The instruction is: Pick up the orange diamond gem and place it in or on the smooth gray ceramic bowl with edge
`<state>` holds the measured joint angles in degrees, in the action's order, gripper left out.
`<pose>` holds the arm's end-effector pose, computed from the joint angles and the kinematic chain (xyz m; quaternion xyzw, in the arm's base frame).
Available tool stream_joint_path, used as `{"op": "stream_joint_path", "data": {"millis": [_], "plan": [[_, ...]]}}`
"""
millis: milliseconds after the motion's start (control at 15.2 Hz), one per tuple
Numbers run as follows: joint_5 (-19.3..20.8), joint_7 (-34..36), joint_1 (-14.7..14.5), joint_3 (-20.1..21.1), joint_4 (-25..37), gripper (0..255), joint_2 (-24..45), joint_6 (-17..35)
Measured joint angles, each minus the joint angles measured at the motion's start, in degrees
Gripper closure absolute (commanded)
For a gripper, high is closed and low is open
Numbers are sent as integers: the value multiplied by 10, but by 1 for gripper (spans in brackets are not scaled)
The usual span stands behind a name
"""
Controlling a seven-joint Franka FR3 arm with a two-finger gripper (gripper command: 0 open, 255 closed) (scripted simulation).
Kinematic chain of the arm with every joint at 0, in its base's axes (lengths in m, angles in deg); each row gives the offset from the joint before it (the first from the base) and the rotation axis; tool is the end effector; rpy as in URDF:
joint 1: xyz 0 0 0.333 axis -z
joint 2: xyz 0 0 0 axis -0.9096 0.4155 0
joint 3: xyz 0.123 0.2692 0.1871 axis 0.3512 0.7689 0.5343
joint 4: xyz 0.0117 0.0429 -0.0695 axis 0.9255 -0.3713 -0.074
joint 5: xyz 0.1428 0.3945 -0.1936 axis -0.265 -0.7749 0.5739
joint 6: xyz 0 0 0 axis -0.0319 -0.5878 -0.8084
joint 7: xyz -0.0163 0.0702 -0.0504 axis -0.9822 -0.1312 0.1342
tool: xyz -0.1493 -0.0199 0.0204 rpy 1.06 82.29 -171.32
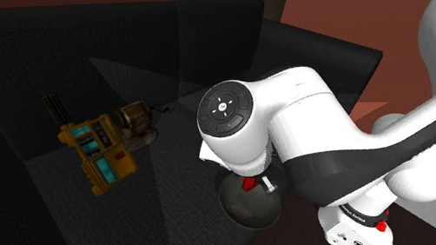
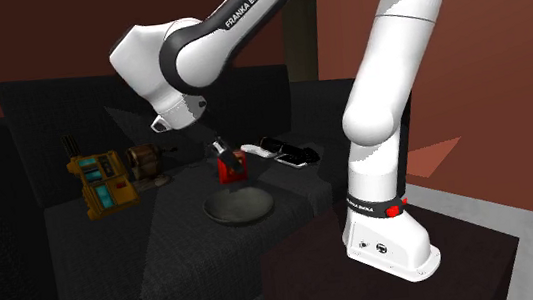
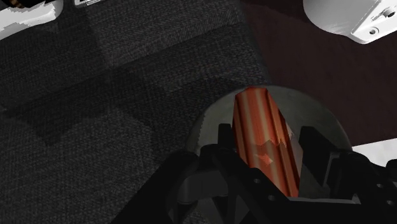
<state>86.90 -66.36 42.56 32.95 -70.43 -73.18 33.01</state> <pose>0.2407 0.3566 0.3260 0.7653 0.5687 -0.1569 0.2575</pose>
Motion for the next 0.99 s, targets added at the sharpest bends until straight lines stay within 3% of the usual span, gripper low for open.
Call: {"op": "stream_joint_path", "data": {"millis": [330,726,792,990], "plan": [[11,21,4,7,-15,255,26,33],[12,24,4,8,-18,255,28,37],[12,24,4,8,-18,0,29,37],[12,24,4,8,-18,0,29,37]]}}
